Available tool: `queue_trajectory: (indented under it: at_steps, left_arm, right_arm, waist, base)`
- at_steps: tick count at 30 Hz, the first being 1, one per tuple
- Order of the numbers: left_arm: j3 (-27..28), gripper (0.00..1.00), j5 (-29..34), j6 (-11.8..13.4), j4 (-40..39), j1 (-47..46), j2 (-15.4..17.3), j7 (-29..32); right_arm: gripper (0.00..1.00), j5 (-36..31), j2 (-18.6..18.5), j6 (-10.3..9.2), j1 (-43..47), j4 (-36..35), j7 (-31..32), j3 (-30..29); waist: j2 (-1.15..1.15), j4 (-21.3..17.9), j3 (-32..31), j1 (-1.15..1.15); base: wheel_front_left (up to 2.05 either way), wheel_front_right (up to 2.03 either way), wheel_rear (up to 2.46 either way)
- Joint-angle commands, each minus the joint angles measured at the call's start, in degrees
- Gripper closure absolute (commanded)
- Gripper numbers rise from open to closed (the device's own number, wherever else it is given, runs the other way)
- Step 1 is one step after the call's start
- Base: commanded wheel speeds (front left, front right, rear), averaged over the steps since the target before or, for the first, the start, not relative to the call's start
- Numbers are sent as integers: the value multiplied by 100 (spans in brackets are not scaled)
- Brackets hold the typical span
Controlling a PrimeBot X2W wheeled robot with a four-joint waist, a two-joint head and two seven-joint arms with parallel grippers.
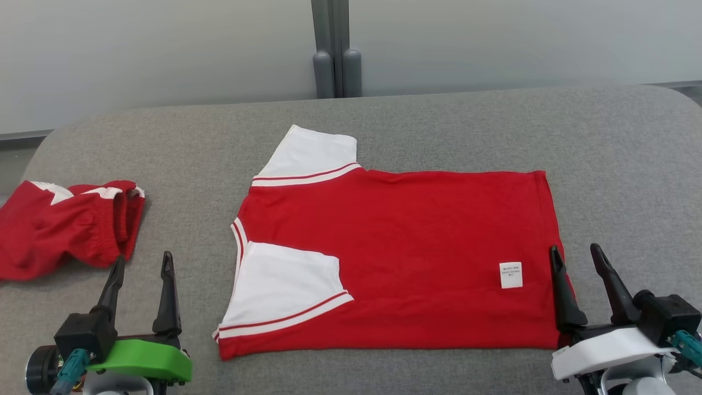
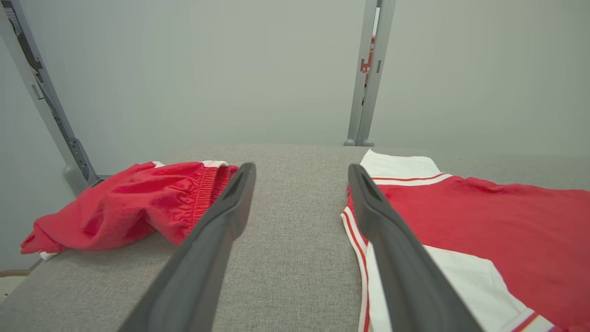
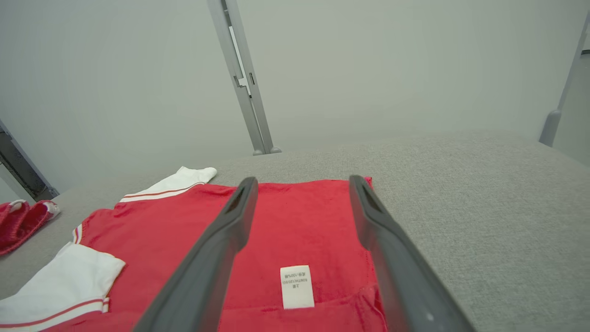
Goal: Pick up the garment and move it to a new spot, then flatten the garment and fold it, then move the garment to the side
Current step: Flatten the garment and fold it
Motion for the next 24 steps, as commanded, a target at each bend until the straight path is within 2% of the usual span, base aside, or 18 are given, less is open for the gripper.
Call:
queue_trajectory:
  at_steps: [1, 16, 24]
  left_arm:
    - [53, 0, 54, -32, -1, 99, -20, -1]
    - [243, 0, 214, -191, 97, 132, -162, -1]
    - [134, 0, 305, -237, 200, -316, 39, -1]
  right_arm:
    - [0, -69, 12, -10, 92, 28, -44, -23]
    - [0, -166, 107, -11, 132, 34, -51, -152]
    - [0, -154, -31, -11, -257, 133, -52, -184]
  waist:
    - [0, 8, -6, 0]
    - [0, 30, 41, 0]
    - [0, -29, 233, 0]
  base:
    - [0, 0, 0]
    - [0, 0, 0]
    - [0, 0, 0]
